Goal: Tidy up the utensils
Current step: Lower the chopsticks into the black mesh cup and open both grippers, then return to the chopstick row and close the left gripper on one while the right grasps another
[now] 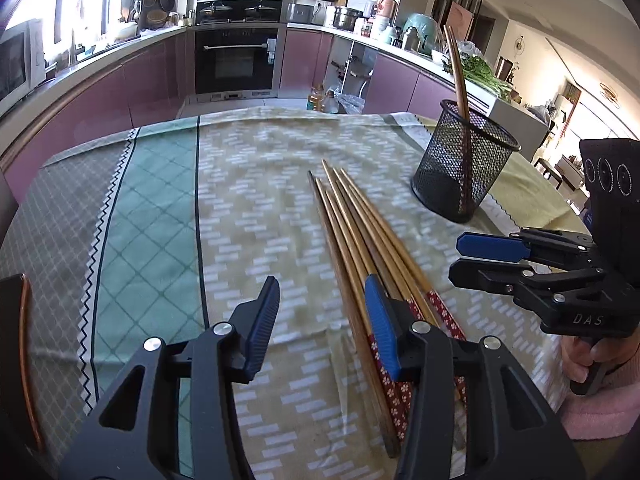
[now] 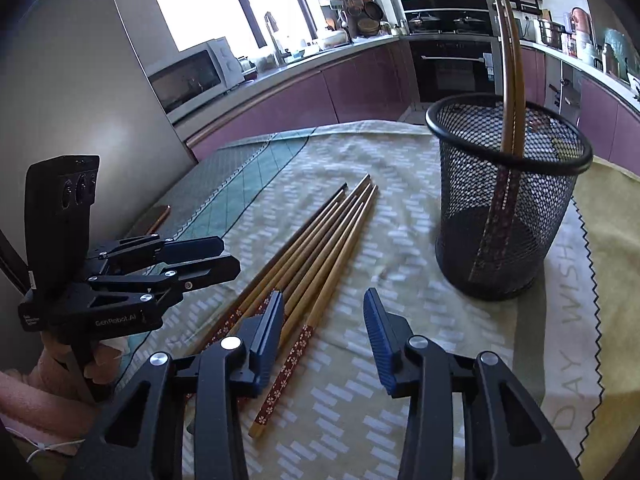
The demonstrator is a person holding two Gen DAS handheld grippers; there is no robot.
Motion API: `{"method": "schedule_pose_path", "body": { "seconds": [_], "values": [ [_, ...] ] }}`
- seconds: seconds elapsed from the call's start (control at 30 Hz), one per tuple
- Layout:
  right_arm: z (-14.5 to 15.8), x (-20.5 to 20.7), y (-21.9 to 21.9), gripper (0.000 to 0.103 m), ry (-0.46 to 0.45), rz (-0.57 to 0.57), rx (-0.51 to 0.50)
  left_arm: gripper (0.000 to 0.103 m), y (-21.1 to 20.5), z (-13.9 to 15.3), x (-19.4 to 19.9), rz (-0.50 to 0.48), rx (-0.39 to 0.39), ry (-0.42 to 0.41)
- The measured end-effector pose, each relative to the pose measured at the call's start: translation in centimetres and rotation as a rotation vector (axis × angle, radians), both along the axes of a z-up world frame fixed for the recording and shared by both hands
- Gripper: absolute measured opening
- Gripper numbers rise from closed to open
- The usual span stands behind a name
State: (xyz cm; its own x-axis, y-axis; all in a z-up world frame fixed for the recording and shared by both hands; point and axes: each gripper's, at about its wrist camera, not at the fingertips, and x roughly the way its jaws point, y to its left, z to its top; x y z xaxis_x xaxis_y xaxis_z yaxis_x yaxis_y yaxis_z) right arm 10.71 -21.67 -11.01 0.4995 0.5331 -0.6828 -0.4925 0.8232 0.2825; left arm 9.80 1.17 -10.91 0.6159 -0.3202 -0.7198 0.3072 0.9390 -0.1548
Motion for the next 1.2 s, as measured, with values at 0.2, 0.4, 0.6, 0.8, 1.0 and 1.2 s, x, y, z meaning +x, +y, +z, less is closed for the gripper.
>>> {"method": "schedule_pose_path", "body": {
  "seconds": [0.2, 0.4, 0.6, 0.8, 1.0, 1.2],
  "values": [
    [-0.4, 0.1, 0.5, 0.033, 0.019, -0.001, -0.017, 0.040, -0.3, -0.7, -0.3, -0.015, 0.014, 0.028],
    [-0.6, 0.0, 0.8, 0.033, 0.026, 0.002, -0.031, 0.034, -0.5, -1.1, -0.6, -0.028, 0.018, 0.042],
    [-0.8, 0.2, 1.4, 0.032, 0.034, 0.002, -0.044, 0.034, -0.8, -1.0, -0.8, -0.043, 0.032, 0.036],
    [-1.0, 0.4, 1.6, 0.031, 0.036, 0.001, -0.056, 0.034, -1.0, -1.3, -0.9, -0.051, 0.041, 0.037],
    [-1.1, 0.4, 2.0, 0.030, 0.028, -0.001, -0.078, 0.033, -1.2, -1.4, -0.6, -0.056, 0.052, 0.037],
    [-1.1, 0.5, 2.2, 0.025, 0.023, -0.007, -0.101, 0.029, -1.1, -1.4, -0.5, -0.056, 0.043, 0.041]
  ]
}}
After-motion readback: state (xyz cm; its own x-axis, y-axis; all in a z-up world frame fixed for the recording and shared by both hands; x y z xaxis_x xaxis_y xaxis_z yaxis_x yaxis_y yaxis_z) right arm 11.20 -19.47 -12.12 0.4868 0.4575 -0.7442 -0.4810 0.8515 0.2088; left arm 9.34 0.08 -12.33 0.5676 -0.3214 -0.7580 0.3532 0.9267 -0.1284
